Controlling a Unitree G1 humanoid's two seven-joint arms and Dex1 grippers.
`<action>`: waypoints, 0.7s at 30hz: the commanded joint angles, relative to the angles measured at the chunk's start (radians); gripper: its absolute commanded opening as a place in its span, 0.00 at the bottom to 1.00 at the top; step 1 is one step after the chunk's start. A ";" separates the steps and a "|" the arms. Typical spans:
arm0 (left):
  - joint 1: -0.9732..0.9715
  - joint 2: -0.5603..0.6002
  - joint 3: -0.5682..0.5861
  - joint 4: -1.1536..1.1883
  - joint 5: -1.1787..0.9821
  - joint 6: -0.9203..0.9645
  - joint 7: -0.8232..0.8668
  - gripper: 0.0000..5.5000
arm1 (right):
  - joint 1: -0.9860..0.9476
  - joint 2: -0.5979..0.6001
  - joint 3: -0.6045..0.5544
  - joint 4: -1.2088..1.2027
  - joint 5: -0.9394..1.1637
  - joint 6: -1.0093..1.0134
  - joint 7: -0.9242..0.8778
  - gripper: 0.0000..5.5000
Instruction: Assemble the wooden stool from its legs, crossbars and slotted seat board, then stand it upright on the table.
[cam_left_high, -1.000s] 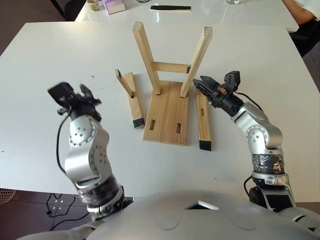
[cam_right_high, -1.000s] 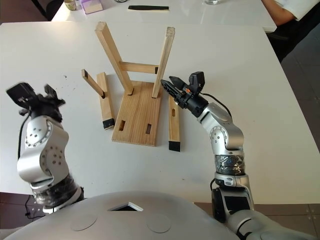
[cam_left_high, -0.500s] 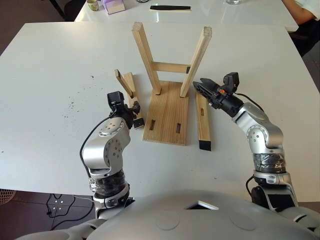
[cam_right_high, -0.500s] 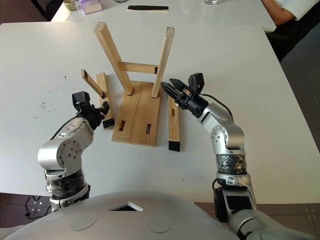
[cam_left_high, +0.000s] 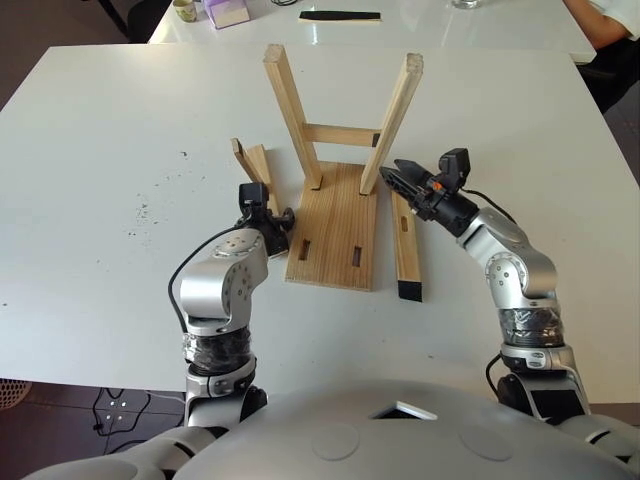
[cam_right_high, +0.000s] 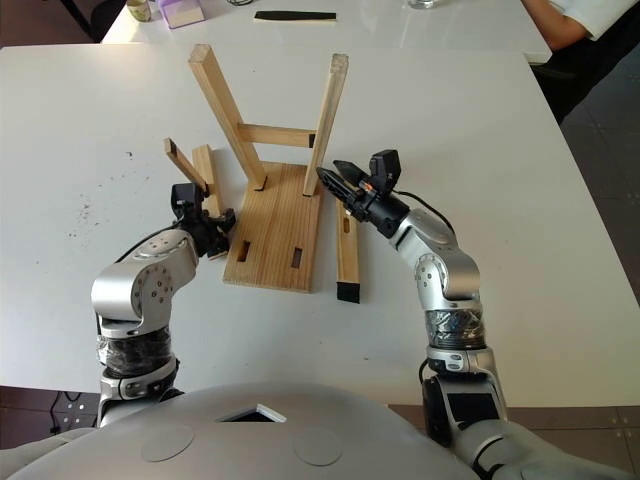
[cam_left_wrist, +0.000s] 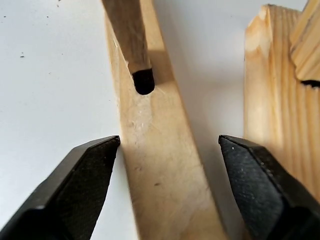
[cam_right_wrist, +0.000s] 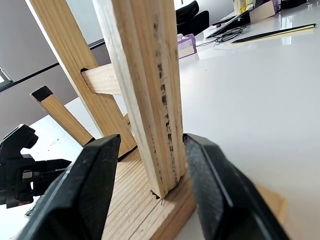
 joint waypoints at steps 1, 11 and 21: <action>0.088 0.037 -0.008 -0.068 -0.014 0.096 -0.049 0.56 | 0.025 0.009 -0.008 -0.012 -0.011 -0.019 -0.019 0.42; 0.130 0.043 0.176 -0.118 -0.086 0.303 -0.199 0.37 | 0.048 0.051 -0.033 -0.051 -0.016 -0.057 -0.090 0.42; -0.576 0.075 0.695 0.164 -0.279 -0.058 -0.191 0.37 | -0.357 -0.043 -0.114 -0.214 -0.100 0.057 -0.350 0.42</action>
